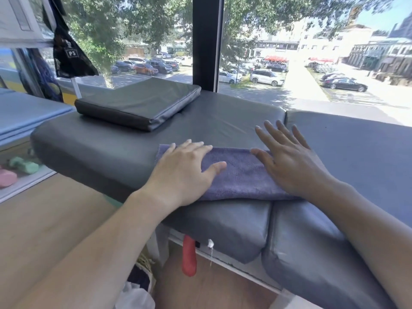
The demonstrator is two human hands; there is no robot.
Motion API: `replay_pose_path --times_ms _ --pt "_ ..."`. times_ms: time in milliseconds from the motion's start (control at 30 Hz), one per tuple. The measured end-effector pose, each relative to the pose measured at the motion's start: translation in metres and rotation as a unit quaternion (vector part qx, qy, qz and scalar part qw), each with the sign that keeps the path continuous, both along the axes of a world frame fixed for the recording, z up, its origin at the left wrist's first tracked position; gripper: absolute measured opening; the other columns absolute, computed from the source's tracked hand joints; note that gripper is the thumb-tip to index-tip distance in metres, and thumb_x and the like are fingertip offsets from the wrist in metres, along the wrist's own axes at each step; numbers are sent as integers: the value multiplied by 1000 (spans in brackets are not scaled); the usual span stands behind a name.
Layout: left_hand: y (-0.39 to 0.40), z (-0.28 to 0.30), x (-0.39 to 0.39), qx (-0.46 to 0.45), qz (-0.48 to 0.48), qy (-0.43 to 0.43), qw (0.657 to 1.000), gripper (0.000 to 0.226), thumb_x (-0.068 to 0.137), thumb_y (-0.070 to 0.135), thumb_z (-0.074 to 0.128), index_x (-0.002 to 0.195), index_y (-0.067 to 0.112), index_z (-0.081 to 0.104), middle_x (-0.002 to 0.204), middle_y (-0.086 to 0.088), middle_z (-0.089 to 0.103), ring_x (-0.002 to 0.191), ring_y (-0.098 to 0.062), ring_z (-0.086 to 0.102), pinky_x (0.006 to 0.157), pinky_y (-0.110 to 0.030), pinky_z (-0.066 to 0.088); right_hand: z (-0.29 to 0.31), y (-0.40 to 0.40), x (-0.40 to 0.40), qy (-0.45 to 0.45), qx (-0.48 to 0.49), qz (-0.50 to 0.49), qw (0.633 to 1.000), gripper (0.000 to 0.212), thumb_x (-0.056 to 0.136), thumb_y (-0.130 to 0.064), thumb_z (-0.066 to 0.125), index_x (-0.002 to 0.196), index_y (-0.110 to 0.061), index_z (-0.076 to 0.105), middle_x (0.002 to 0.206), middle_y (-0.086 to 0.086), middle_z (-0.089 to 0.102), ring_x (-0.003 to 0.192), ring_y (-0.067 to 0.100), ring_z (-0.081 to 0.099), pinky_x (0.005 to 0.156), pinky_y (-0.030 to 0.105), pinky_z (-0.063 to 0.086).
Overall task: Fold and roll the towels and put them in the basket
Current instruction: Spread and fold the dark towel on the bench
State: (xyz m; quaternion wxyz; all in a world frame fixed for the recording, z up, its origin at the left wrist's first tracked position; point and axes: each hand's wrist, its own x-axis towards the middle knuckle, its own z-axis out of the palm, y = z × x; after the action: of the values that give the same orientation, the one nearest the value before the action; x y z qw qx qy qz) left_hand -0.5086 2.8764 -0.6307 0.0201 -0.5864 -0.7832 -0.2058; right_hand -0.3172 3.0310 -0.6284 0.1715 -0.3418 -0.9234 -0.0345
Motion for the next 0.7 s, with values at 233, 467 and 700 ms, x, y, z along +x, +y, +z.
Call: replay_pose_path --times_ms 233,467,700 --pt "15 -19 11 -150 -30 42 987 101 76 93 21 160 39 3 168 16 -5 155 -9 -12 125 -46 -5 -15 5 -6 -137 -176 7 975 75 97 -70 21 161 -36 1 168 -15 -2 155 9 -6 127 35 -2" --pt "13 -17 10 -170 -17 28 985 131 51 107 26 160 40 -1 168 16 -10 154 -13 -18 125 -48 -8 -17 46 15 -62 -146 -106 982 76 94 -74 27 146 -23 49 158 -3 41 149 22 26 123 40 18" --pt "15 -19 9 -166 -14 19 986 132 49 108 27 160 41 -1 168 15 -11 153 -13 -21 124 -49 -10 -7 68 12 -29 -199 -125 972 59 87 -77 45 99 -21 58 135 6 54 140 28 33 115 39 28"
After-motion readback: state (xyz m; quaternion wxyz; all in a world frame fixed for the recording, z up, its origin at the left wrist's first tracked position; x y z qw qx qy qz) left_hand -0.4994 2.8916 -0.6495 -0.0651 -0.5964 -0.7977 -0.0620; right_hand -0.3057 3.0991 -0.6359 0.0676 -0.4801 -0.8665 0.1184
